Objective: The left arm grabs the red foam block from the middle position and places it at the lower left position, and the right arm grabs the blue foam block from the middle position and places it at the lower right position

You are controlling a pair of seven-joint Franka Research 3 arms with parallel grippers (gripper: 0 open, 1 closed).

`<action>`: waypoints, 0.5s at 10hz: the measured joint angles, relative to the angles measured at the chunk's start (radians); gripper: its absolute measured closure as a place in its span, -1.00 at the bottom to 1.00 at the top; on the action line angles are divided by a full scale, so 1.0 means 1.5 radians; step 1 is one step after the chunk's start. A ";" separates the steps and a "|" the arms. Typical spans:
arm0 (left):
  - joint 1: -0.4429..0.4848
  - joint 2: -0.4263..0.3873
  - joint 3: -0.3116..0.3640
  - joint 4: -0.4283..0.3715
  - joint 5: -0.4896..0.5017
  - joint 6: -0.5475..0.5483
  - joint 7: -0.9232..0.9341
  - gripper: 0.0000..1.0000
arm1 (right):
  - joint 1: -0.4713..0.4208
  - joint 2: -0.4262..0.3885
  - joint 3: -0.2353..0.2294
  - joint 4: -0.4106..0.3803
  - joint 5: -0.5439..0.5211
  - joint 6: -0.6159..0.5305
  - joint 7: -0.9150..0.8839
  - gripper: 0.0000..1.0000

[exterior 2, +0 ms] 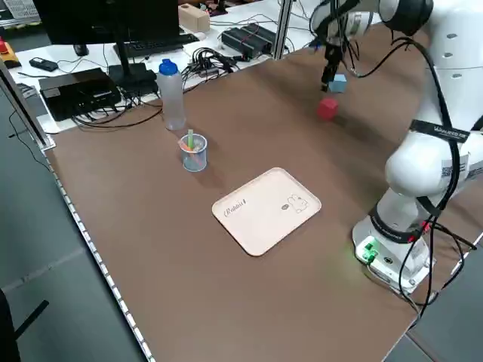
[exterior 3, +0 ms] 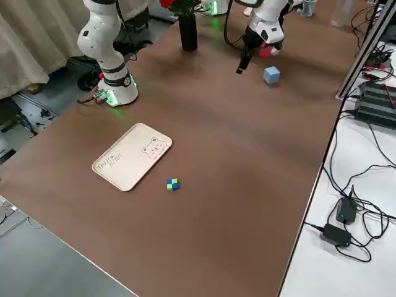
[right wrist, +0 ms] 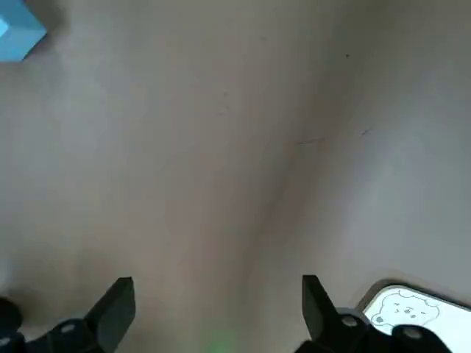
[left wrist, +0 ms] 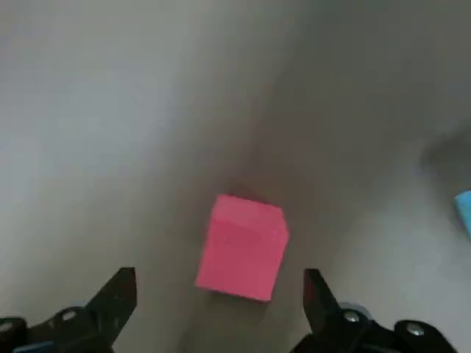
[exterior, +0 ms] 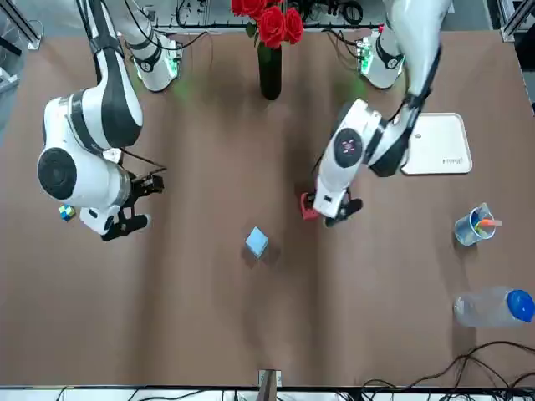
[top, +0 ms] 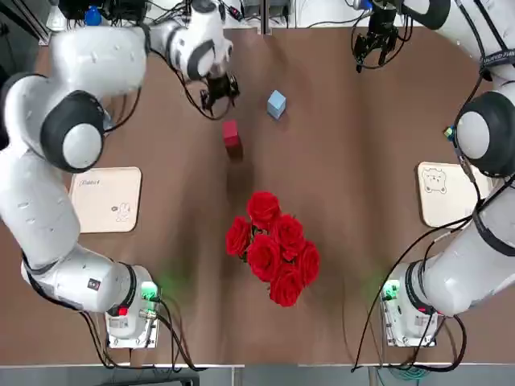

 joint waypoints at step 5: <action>-0.014 0.038 -0.001 0.002 0.042 0.045 0.024 -1.00 | 0.001 0.000 0.002 0.001 0.031 -0.013 -0.077 -1.00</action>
